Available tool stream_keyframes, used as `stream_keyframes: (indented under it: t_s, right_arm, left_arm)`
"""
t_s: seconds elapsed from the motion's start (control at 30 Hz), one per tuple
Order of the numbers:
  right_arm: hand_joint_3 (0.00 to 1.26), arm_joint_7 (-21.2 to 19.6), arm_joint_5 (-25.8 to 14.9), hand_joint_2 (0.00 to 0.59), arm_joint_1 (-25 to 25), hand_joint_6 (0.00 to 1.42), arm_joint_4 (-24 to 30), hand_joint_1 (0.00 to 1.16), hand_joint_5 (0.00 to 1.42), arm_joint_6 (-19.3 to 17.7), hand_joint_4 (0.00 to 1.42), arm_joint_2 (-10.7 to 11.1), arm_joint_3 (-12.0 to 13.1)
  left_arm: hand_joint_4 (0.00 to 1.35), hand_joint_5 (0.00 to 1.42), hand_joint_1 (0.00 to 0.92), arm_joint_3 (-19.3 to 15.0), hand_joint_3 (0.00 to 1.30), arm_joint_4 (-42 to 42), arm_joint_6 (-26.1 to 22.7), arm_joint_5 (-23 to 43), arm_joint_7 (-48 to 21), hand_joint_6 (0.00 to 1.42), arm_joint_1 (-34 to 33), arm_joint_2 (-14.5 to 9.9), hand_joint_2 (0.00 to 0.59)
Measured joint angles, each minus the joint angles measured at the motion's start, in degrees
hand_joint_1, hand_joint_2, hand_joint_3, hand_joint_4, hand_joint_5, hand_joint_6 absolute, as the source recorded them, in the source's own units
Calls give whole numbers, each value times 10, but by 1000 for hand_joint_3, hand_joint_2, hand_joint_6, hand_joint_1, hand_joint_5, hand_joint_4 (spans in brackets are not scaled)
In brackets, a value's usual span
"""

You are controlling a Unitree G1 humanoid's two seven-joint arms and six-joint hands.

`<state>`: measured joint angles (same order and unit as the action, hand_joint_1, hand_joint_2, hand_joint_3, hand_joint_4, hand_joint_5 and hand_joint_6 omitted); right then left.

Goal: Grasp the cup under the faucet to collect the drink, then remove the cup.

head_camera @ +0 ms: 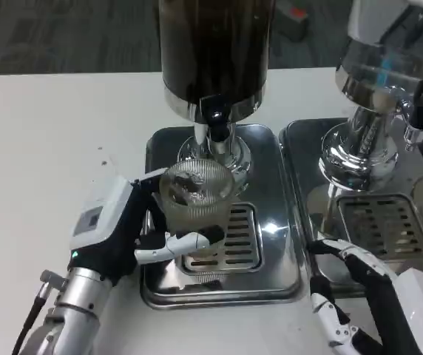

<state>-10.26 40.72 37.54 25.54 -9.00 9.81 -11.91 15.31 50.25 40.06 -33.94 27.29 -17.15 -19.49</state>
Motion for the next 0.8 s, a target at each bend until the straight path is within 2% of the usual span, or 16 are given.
stream_keyframes:
  t_s: [0.8]
  right_arm:
    - [338,0,2,496,12,323,12,319,221,0,224,-6,0]
  left_arm:
    - [711,884,368,16,528,11,1,1,-17,1246,-14,11,90]
